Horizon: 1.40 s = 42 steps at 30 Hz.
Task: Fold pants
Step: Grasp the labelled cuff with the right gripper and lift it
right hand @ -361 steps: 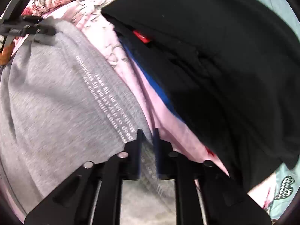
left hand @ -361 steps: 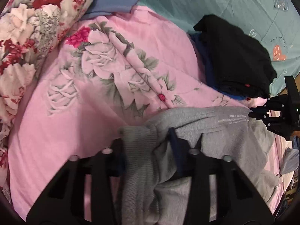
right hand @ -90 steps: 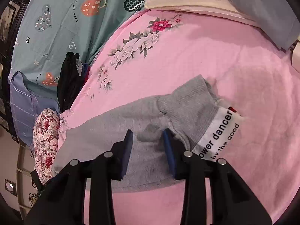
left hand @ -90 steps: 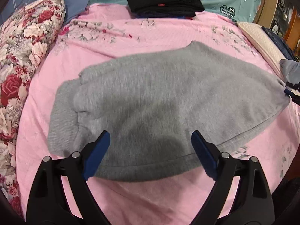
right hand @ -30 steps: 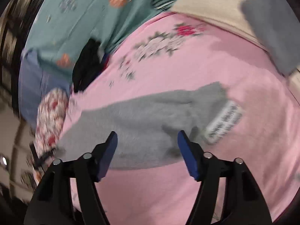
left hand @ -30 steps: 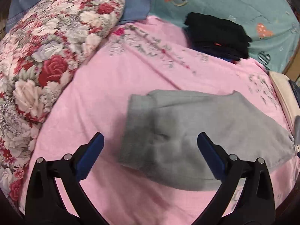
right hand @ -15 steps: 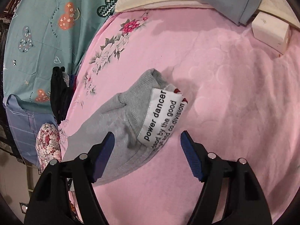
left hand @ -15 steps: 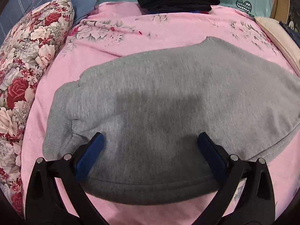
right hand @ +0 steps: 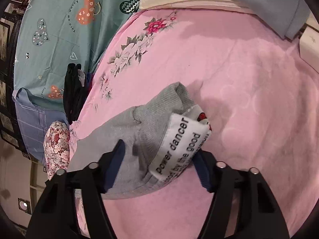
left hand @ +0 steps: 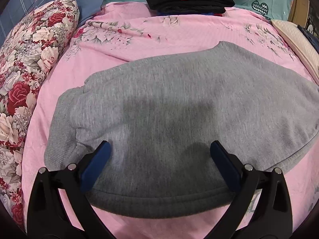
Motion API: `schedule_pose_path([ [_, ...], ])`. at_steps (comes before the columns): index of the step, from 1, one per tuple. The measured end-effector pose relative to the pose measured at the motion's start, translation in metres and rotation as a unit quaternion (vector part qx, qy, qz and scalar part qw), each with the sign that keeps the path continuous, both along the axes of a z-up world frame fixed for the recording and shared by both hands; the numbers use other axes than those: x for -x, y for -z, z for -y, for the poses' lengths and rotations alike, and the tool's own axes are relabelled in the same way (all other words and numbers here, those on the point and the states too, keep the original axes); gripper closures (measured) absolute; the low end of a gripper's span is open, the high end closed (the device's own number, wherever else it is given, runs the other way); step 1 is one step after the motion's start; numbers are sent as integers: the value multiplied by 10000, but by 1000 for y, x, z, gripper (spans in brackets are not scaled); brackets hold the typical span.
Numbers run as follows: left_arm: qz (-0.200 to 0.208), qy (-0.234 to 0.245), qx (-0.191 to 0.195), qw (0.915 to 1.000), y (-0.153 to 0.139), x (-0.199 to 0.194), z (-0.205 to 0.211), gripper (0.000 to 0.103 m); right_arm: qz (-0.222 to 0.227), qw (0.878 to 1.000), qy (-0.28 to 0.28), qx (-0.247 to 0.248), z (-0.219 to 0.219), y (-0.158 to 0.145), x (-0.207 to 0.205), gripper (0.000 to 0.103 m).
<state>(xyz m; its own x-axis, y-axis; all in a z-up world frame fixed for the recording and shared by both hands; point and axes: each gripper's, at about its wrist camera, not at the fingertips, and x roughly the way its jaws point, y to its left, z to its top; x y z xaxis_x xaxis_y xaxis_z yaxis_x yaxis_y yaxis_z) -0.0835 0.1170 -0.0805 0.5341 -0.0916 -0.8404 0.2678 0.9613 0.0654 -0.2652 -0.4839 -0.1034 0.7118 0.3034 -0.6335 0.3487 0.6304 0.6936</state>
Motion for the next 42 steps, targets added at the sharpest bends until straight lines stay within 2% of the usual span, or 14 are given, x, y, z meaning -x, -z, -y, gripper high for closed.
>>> schedule_pose_path([
  [4,125,13,152,9998,-8,9,-8,2,157,9998,-88,-131,3,2,1,73],
  [9,358,-108,562,9977,-28,14,-28,2,457,9988,179,-47,-8,-23,12,77],
  [14,519,-92,1001,9936,-36,26,-50,2,873,9950,-104,465,-43,-87,-1,79],
  [18,631,-162,1044,9924,-36,33,-64,2,1077,9868,-768,931,-100,-126,-35,82],
  [21,614,-277,1196,9905,-34,36,-79,2,1038,9748,-1570,1194,-162,-137,-75,89],
  [24,594,-423,1333,9884,-31,39,-95,2,863,9585,-2339,1382,-226,-124,-114,89],
  [28,521,-564,1485,9859,-26,47,-110,2,412,9347,-3113,1668,-304,-80,-151,89],
  [30,515,-601,1556,9846,-25,51,-117,2,35,9218,-3363,1929,-334,-51,-160,83],
  [32,518,-626,1663,9827,-26,53,-123,2,60,9166,-3491,1947,-345,-43,-161,63],
  [33,510,-651,1731,9814,-27,52,-127,2,158,9160,-3609,1745,-347,-47,-160,43],
  [34,507,-687,1781,9803,-27,52,-130,2,219,9155,-3702,1561,-348,-54,-158,37],
  [37,474,-762,1870,9783,-26,50,-133,2,490,9148,-3779,1341,-346,-75,-151,37],
  [39,454,-764,1894,9779,-25,51,-133,2,602,9211,-3638,1251,-338,-84,-145,36],
  [42,423,-759,1905,9778,-25,53,-133,2,553,9282,-3498,1143,-328,-80,-143,34],
])
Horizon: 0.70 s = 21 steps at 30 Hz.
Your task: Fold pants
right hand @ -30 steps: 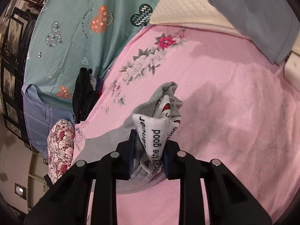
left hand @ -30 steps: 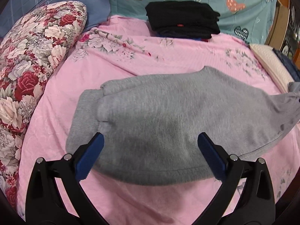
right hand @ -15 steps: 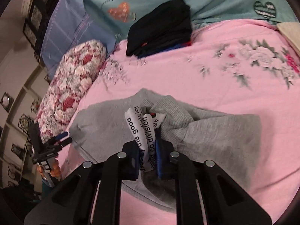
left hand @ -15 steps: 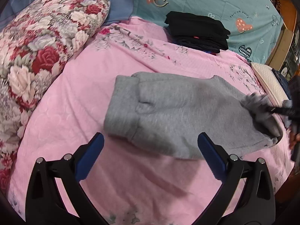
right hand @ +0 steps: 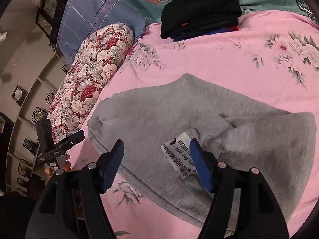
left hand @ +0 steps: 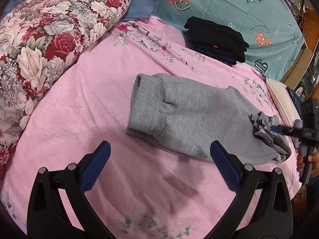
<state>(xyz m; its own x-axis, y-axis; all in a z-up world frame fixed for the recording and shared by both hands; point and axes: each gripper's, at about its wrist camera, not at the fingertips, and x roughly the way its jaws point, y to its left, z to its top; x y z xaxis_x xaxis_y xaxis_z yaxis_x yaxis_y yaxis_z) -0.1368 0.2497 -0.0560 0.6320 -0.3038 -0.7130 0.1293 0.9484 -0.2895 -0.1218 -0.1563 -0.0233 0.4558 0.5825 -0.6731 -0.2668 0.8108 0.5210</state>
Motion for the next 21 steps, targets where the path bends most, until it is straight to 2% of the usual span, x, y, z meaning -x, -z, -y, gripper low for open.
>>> schedule_pose_path([
  [3,-68,-79,31,9999,-2,1,-3,2,-365,9962,95,785,-5,28,-3,33],
  [6,-155,-214,223,9994,-4,3,-11,2,49,9853,-183,1700,-31,19,5,33],
  [9,-359,-375,514,9973,-3,3,-19,2,653,9747,-735,2009,-69,-2,16,33],
  [11,-523,-461,624,9956,0,3,-21,2,1032,9593,-1188,2346,-103,-8,23,33],
  [12,-605,-494,659,9948,2,3,-21,2,1236,9478,-1501,2528,-124,-6,28,33],
  [15,-810,-517,831,9919,7,4,-19,2,1468,9154,-2210,3026,-171,14,37,33],
  [18,-994,-437,1122,9877,12,2,-14,2,1589,8844,-2621,3520,-202,38,37,33],
  [20,-1093,-393,1293,9848,16,-1,-9,2,1497,8803,-2765,3553,-210,49,31,35],
  [21,-1164,-384,1395,9826,19,-3,-6,2,1521,8826,-2742,3503,-213,49,28,37],
])
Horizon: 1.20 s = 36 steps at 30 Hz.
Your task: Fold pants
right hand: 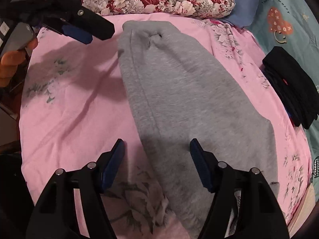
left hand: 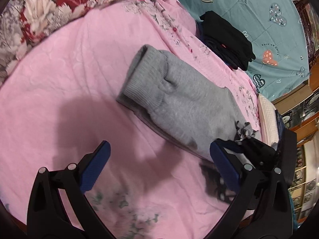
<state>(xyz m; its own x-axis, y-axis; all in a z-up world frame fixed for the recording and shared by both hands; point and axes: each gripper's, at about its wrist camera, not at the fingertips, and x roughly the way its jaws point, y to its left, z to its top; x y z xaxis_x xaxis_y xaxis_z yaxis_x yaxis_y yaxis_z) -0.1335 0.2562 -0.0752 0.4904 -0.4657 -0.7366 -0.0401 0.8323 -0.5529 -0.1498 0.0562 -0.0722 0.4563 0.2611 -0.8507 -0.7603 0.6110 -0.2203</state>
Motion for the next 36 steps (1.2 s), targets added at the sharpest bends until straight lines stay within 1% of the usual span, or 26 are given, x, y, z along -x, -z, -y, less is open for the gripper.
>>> schedule_pose_path([
  [1,-69,7,124,9999,3,-3,3,2,-21,10000,25,-18,1,0,-3,54],
  [2,-132,8,264,9996,6,-6,5,2,25,9999,100,40,-1,1,-9,65],
  [3,-177,0,383,9991,8,-9,7,2,76,9999,108,10,0,0,-14,73],
  [4,-225,-5,526,9984,10,-12,10,2,34,9999,85,-66,3,0,-15,79],
  [6,-263,-52,776,9966,13,-17,14,2,56,9998,65,-190,8,-5,-17,82],
  [8,-233,-124,981,9948,13,-23,17,2,80,9987,177,-477,14,-16,-19,83],
  [10,-206,-232,1284,9912,14,-33,19,2,17,9964,322,-785,24,-28,-25,83],
  [12,-167,-414,1537,9871,14,-43,19,2,5,9950,393,-922,28,-33,-29,83],
  [15,-144,-669,1625,9843,16,-58,22,2,-58,9940,398,-1017,29,-33,-29,83],
  [17,-144,-755,1515,9855,17,-62,26,4,-78,9937,397,-1047,28,-30,-28,83],
  [18,-142,-768,1384,9873,17,-63,30,6,-113,9932,413,-1082,28,-29,-29,83],
  [19,-129,-776,1179,9899,17,-64,35,20,-137,9929,426,-1106,28,-28,-29,83],
  [20,-138,-776,947,9924,17,-65,37,31,-156,9928,433,-1108,28,-26,-29,83],
  [21,-150,-773,765,9940,18,-67,37,46,-213,9931,419,-1079,27,-24,-29,82],
  [22,-174,-786,644,9947,21,-68,36,60,-315,9933,392,-1044,26,-21,-28,76],
  [23,-222,-821,569,9948,24,-69,34,66,-391,9924,398,-1094,27,-20,-27,71],
  [24,-251,-839,557,9946,28,-70,32,67,-461,9909,425,-1192,32,-23,-26,58],
  [25,-244,-840,646,9941,30,-70,29,68,-527,9879,496,-1371,42,-29,-25,52],
  [27,-213,-837,638,9942,31,-70,27,69,-651,9782,697,-1844,71,-44,-26,51],
  [29,-102,-797,444,9958,26,-70,31,70,-746,9609,1217,-2374,117,-60,-29,50],
  [31,59,-744,186,9970,18,-68,36,70,-805,9394,1786,-2813,168,-68,-31,47],
  [32,128,-719,89,9973,14,-66,38,70,-823,9328,1982,-2895,186,-68,-31,45],
  [33,234,-687,-56,9973,8,-65,42,70,-841,9265,2166,-2959,202,-67,-30,41],
  [34,320,-667,-178,9971,2,-64,46,71,-964,9169,2326,-3097,216,-60,-30,36],
  [35,393,-639,-283,9968,-3,-64,49,71,-1217,9080,2377,-3229,223,-51,-30,32],
  [36,479,-596,-416,9962,-10,-63,54,72,-1702,8960,2422,-3309,226,-32,-33,29],
])
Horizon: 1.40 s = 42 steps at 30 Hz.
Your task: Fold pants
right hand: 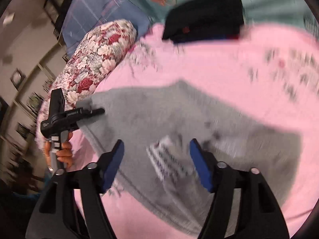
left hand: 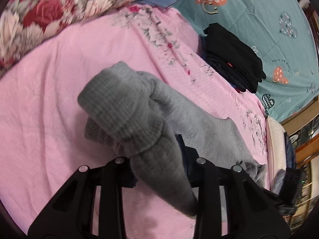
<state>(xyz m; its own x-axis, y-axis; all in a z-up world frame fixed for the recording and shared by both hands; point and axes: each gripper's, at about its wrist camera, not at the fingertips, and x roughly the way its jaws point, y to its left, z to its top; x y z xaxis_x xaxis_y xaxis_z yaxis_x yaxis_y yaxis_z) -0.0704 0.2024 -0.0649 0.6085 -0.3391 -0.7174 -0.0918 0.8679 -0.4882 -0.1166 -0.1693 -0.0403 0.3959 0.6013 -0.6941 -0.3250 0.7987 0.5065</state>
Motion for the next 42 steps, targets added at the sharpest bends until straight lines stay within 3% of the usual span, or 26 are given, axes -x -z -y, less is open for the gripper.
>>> schedule_pose_path([
  [1,85,48,-186,9998,-8,1,6,74,-369,9993,-47,-38,-1,18,-2,28],
  [2,200,105,-429,9988,-19,3,14,74,-381,9993,-8,10,-2,32,-4,28],
  [4,451,258,-895,9946,-42,7,35,76,-111,9997,-188,102,-5,28,2,27],
  [8,1118,826,-1622,9769,-88,20,95,76,70,9965,146,-815,43,-1,9,27],
  [10,1472,1258,-2035,9597,-107,31,141,76,269,9952,559,-759,75,-9,14,19],
  [12,1665,1679,-2383,9420,-114,40,187,77,397,9910,1033,-756,115,-12,21,18],
  [15,1793,2383,-2829,9116,-109,55,254,79,319,9786,1603,-1249,173,-2,33,18],
  [18,1624,3065,-3074,8861,-88,64,305,79,217,9588,2100,-1901,218,18,48,18],
  [21,1288,3617,-3308,8621,-60,73,339,78,99,9435,2498,-2173,245,41,60,18],
  [24,1222,3690,-3665,8454,-39,82,354,78,-145,9323,2570,-2542,256,60,60,18],
  [27,1252,3625,-3829,8404,-35,88,360,76,-246,9235,2462,-2931,255,62,55,18],
  [29,1264,3672,-3852,8372,-33,90,366,65,-206,9248,2347,-2986,252,59,57,18],
  [33,1287,3687,-3875,8351,-32,97,375,63,-233,9294,2200,-2955,246,57,59,18],
  [35,1225,3911,-3524,8413,-36,103,374,39,-233,9311,2188,-2909,245,57,60,18],
  [36,1269,4151,-3132,8447,-41,111,371,12,-225,9319,2191,-2881,246,57,60,18],
  [37,1400,4245,-2992,8430,-47,121,370,6,-205,9326,2211,-2845,246,57,61,18],
  [39,1753,4377,-3039,8278,-53,140,373,5,-121,9362,2289,-2666,246,55,63,18],
  [40,1745,4493,-2887,8272,-55,143,373,5,-83,9386,2322,-2550,246,54,63,18],
  [42,1589,4539,-2569,8383,-58,139,367,5,1,9433,2368,-2325,243,52,63,18],
])
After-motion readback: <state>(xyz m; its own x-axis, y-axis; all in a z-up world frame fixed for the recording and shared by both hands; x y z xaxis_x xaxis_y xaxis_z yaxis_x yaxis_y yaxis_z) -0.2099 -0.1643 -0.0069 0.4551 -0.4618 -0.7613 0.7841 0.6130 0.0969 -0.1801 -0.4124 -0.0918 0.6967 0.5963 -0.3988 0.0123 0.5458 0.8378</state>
